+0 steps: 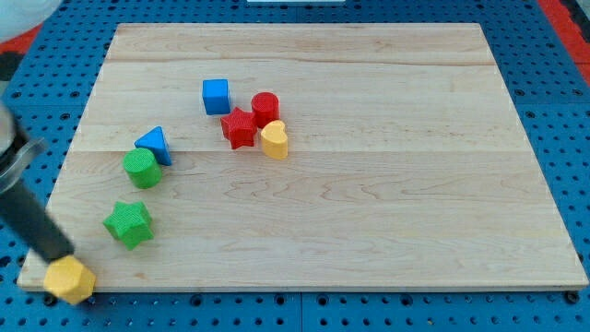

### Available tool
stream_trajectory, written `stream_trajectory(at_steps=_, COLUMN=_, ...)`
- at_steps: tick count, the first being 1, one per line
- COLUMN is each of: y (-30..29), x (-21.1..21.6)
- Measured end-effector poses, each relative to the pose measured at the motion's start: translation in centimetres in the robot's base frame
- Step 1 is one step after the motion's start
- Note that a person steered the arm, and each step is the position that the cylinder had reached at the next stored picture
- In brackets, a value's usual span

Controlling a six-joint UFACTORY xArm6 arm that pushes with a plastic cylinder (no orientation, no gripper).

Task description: Move the green star to the bottom of the yellow heart

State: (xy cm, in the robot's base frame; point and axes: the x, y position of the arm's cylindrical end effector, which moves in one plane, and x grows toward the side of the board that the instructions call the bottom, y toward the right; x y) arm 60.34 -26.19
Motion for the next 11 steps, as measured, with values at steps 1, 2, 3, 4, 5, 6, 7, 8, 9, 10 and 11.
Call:
stream_trajectory(at_steps=1, y=-1.2, x=1.4)
stream_trajectory(at_steps=2, y=1.8, x=1.1)
stream_trajectory(at_steps=3, y=5.5, x=-2.3)
stream_trajectory(at_steps=4, y=6.6, x=-5.5)
stream_trajectory(at_steps=5, y=8.3, x=-8.1)
stream_trajectory(at_steps=6, y=10.5, x=-10.1)
stream_trajectory(at_steps=7, y=13.1, x=-11.4)
stream_trajectory(at_steps=8, y=17.4, x=-11.4)
stream_trajectory(at_steps=9, y=18.7, x=-10.2)
stream_trajectory(at_steps=10, y=13.0, x=-5.2)
stream_trajectory(at_steps=11, y=5.3, x=-7.2)
